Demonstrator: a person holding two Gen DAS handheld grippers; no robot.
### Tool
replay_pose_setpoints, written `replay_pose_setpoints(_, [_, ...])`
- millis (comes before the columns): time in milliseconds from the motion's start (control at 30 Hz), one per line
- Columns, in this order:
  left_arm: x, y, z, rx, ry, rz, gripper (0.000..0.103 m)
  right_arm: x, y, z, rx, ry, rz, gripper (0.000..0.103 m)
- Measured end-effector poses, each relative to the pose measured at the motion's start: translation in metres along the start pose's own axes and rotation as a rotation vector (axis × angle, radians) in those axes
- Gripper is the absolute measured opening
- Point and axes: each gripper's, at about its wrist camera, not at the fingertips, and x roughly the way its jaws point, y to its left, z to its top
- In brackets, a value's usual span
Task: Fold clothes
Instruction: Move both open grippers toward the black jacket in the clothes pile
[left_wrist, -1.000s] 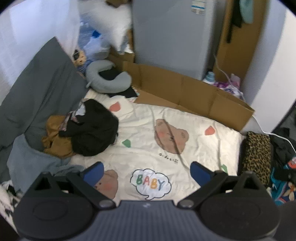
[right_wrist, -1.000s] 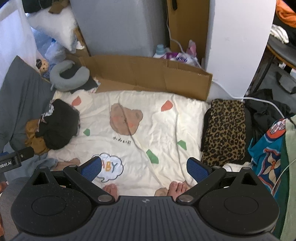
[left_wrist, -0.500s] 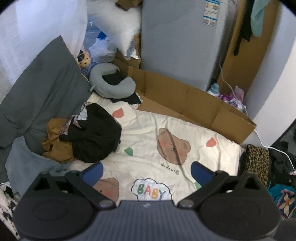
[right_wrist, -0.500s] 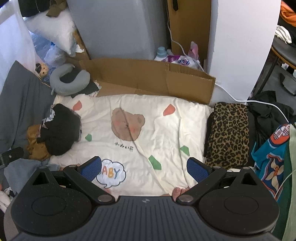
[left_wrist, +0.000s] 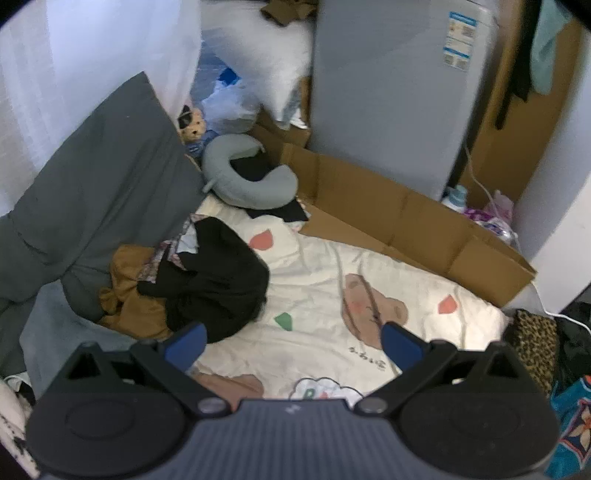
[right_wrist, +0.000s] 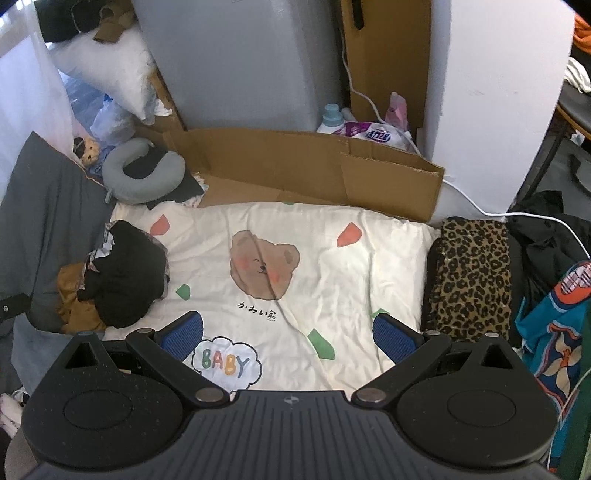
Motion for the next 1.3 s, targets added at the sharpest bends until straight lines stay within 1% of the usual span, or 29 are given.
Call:
replay_pose_setpoints(100, [0.006,0.009,0.005,-0.019,0.019,-0.038,0.102,0.007,0.002,0.004,0.001,-0.008,0.005,0.101])
replay_pose_setpoints(200, [0.009,0.011,0.009,0.002,0.009,-0.026,0.102,0.013,0.001,0.007,0.011,-0.019,0.013,0.101])
replay_pose_setpoints(300, [0.016,0.017,0.011,-0.019,0.016,-0.048,0.102,0.018,0.0,0.01,0.01,-0.035,0.018,0.101])
replay_pose_setpoints(433, [0.028,0.018,0.011,-0.004,0.023,-0.056,0.102,0.023,0.0,0.016,0.004,-0.072,0.032,0.101])
replay_pose_setpoints(667, [0.054,0.023,0.01,-0.007,0.058,-0.08,0.101,0.044,-0.003,0.027,-0.01,-0.088,0.008,0.101])
replay_pose_setpoints(833, [0.072,0.034,0.012,-0.016,0.063,-0.07,0.101,0.062,-0.007,0.033,-0.018,-0.088,0.003,0.101])
replay_pose_setpoints(933, [0.083,0.044,0.012,-0.034,0.065,-0.062,0.099,0.071,-0.007,0.037,-0.029,-0.093,0.001,0.101])
replay_pose_setpoints(1033, [0.093,0.055,0.013,-0.045,0.064,-0.033,0.099,0.083,-0.003,0.041,-0.043,-0.085,0.011,0.101])
replay_pose_setpoints(1067, [0.097,0.059,0.013,-0.048,0.067,-0.025,0.098,0.087,0.0,0.041,-0.056,-0.084,0.011,0.101])
replay_pose_setpoints(1200, [0.11,0.074,0.013,-0.079,0.066,-0.013,0.097,0.099,0.021,0.04,-0.173,-0.1,-0.001,0.101])
replay_pose_setpoints(1300, [0.119,0.084,0.011,-0.108,0.064,-0.009,0.096,0.108,0.032,0.04,-0.208,-0.1,0.02,0.101])
